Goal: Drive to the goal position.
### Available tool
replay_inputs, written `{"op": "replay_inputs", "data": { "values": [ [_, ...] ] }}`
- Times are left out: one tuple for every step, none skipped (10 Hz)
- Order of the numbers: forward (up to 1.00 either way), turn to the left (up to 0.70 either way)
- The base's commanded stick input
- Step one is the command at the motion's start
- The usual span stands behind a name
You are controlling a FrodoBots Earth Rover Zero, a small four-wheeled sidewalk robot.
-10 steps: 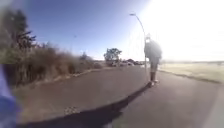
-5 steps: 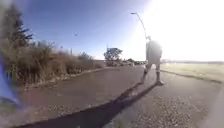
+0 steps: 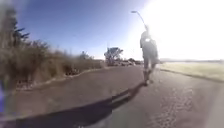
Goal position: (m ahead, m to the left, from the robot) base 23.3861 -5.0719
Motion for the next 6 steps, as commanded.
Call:
{"op": "replay_inputs", "data": {
  "values": [
    [0.7, 0.0],
    [0.7, 0.0],
    [0.7, 0.0],
    [0.7, 0.0],
    [0.7, 0.0],
    [0.7, 0.0]
  ]
}}
